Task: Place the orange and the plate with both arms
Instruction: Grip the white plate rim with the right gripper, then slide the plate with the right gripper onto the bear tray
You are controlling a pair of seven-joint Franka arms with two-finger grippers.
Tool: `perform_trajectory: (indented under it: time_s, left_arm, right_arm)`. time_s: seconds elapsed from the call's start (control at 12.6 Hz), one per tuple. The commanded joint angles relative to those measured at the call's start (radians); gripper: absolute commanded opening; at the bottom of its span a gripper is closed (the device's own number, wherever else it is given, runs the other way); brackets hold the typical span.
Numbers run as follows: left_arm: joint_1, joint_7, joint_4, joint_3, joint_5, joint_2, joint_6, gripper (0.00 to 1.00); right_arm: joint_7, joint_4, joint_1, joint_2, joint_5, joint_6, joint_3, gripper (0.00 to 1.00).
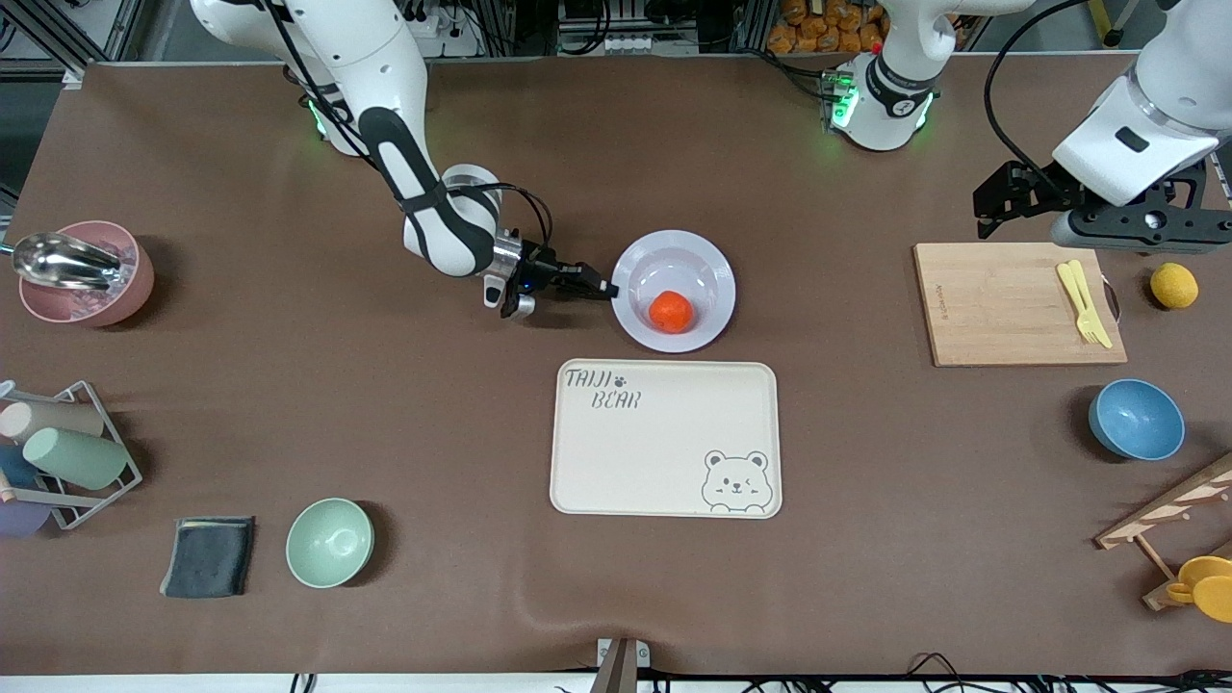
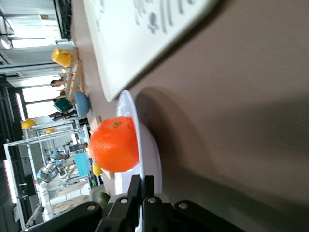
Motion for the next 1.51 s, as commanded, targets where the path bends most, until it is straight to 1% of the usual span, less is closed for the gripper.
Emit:
perform_trajectory:
  time_s: [0.0,0.16,0.32,0.48,0.71,0.95,1.11,1.27,1.35,1.43]
  left_arm:
    - [0.011,0.021,0.023,-0.005,-0.018,0.003,-0.024,1.0]
    - [0.011,0.02,0.025,-0.003,-0.01,0.001,-0.024,1.0]
    - [0.02,0.018,0.04,0.0,-0.007,0.003,-0.024,1.0]
    - [0.02,0.006,0.036,0.002,-0.007,0.006,-0.022,1.0]
    - [0.017,0.003,0.037,0.0,-0.006,0.017,-0.024,1.0]
    - [0.012,0.006,0.037,-0.001,-0.009,0.038,-0.022,1.0]
    - [0.022,0.018,0.036,-0.001,-0.006,0.041,-0.024,1.0]
    - [0.012,0.012,0.037,-0.003,-0.007,0.04,-0.024,1.0]
    - [0.011,0.009,0.037,-0.003,-0.006,0.038,-0.022,1.0]
    - [0.011,0.012,0.04,-0.003,-0.006,0.038,-0.024,1.0]
  right_arm:
    - [-0.004,-0.013,0.001,-0.073,0.052,0.004,0.0,0.0]
    - [0.019,-0.016,0.003,-0.11,0.072,-0.006,0.001,0.0]
    - [0.051,-0.009,0.0,-0.127,0.08,-0.017,0.001,0.0]
    - [0.056,0.004,-0.037,-0.128,0.082,-0.046,-0.002,0.0]
    - [0.088,0.092,-0.086,-0.095,0.089,-0.046,-0.006,0.0]
    - [0.093,0.253,-0.105,0.037,0.089,-0.033,-0.008,0.0]
    - [0.087,0.373,-0.112,0.146,0.088,-0.004,-0.012,0.0]
    - [0.094,0.508,-0.121,0.248,0.08,0.073,-0.013,0.0]
    - [0.094,0.545,-0.121,0.278,0.076,0.098,-0.013,0.0]
    - [0.094,0.553,-0.125,0.287,0.074,0.099,-0.014,0.0]
